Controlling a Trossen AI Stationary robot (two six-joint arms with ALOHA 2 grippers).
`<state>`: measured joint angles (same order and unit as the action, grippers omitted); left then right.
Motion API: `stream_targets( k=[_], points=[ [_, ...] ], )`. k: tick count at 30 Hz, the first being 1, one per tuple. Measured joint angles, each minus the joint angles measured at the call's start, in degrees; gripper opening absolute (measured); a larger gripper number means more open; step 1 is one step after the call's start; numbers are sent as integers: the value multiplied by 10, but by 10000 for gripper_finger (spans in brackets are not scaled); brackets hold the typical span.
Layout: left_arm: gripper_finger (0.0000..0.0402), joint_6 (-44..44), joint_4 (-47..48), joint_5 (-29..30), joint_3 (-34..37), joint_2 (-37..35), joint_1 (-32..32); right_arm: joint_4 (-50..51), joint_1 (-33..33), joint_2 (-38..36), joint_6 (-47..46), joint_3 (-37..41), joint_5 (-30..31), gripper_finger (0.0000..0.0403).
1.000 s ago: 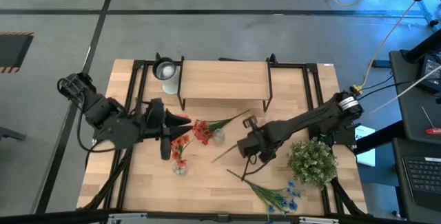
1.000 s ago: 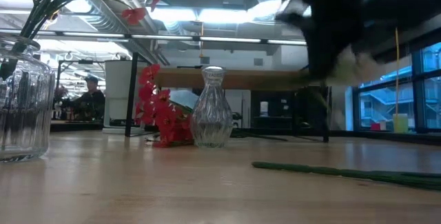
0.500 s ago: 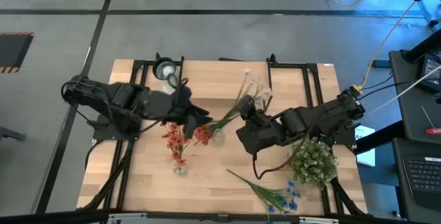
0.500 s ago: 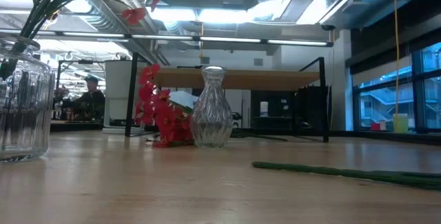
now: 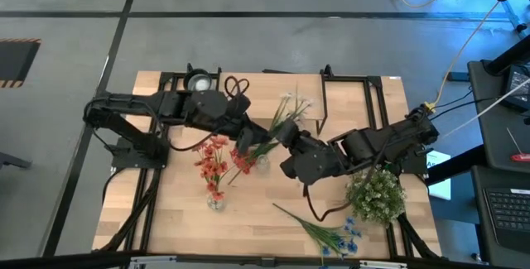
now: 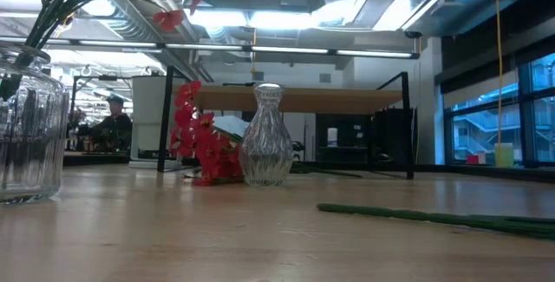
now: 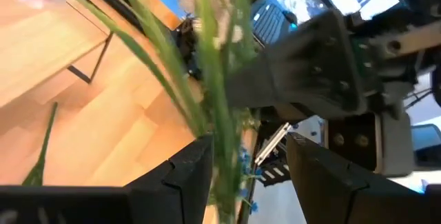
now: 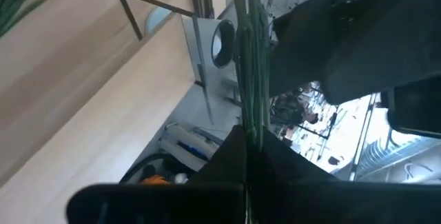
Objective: Pick and place flowers into a vace then onto a shelf
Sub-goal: Put the white flowers into the left transparent vase
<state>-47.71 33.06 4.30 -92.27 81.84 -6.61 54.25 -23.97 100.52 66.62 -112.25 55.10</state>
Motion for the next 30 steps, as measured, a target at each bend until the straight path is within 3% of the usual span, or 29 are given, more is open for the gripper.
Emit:
stream_targets(
  k=[5, 14, 18, 23, 30],
  points=[
    [175, 4, 1, -34, 0, 2, 17, 0, -14, 0, 1, 0, 37, 10],
    [175, 15, -9, -97, 0, 15, 28, -25, -14, 0, 1, 0, 38, 10],
    [170, 16, -28, -99, 0, 26, 28, -41, -12, 0, 15, 0, 37, 10],
    [132, 20, -37, -98, 0, 28, 28, -39, -12, 0, 11, 0, 33, 14],
    [44, 39, -52, -99, 0, 29, 28, -39, -12, -2, -3, -1, 35, 41]
  ],
)
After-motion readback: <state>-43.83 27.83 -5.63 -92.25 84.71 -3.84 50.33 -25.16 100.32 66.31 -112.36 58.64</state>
